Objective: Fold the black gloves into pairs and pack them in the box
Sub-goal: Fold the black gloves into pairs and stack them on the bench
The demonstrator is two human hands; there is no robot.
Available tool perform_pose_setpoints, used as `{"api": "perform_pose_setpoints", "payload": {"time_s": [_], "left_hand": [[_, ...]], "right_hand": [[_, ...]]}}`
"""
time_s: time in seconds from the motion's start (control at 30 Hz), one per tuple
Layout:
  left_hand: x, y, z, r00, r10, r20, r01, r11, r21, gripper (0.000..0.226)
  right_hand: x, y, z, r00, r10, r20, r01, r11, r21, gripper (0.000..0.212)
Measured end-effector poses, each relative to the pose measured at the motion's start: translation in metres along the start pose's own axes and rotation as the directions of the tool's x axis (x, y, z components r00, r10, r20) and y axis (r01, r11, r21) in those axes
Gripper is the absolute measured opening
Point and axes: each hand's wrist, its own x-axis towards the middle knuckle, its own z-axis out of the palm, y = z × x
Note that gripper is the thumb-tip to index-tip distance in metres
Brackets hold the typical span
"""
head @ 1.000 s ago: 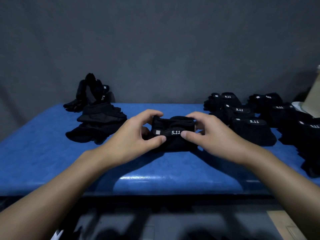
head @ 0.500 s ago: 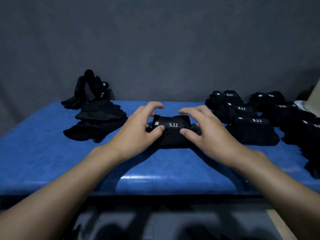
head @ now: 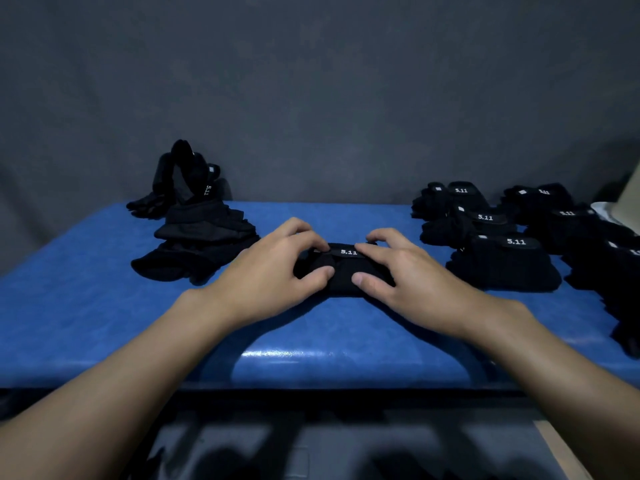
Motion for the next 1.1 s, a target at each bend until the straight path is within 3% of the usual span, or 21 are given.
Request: {"api": "perform_pose_setpoints", "payload": {"time_s": [0.2, 0.37, 0.5, 0.6, 0.8, 1.1], "left_hand": [[-0.002, 0.002, -0.001, 0.999, -0.011, 0.038, 0.008, 0.997, 0.074, 0.052], [-0.002, 0.003, -0.002, 0.998, -0.015, 0.056, 0.009, 0.994, 0.113, 0.043], [-0.001, 0.004, -0.003, 0.996, -0.018, 0.090, 0.005, 0.989, 0.146, 0.045], [-0.001, 0.003, -0.005, 0.992, -0.026, 0.121, 0.008, 0.988, 0.152, 0.047], [-0.003, 0.000, -0.006, 0.988, -0.009, 0.157, -0.008, 0.994, 0.105, 0.071], [-0.008, 0.002, -0.016, 0.973, 0.046, 0.227, -0.050, 0.999, 0.014, 0.067]], "right_hand": [[-0.002, -0.002, 0.003, 0.999, -0.042, 0.004, 0.042, 0.999, -0.023, 0.034], [-0.002, -0.001, 0.000, 0.999, -0.036, -0.012, 0.036, 0.999, -0.042, 0.055], [-0.002, -0.002, -0.001, 0.999, -0.030, -0.024, 0.029, 0.999, -0.044, 0.038], [0.000, -0.002, 0.000, 1.000, -0.015, -0.017, 0.015, 0.999, -0.033, 0.040], [-0.002, -0.003, -0.001, 1.000, -0.013, 0.014, 0.013, 0.999, -0.051, 0.047], [-0.011, -0.001, -0.008, 0.999, -0.034, 0.015, 0.035, 0.997, -0.062, 0.046]]}}
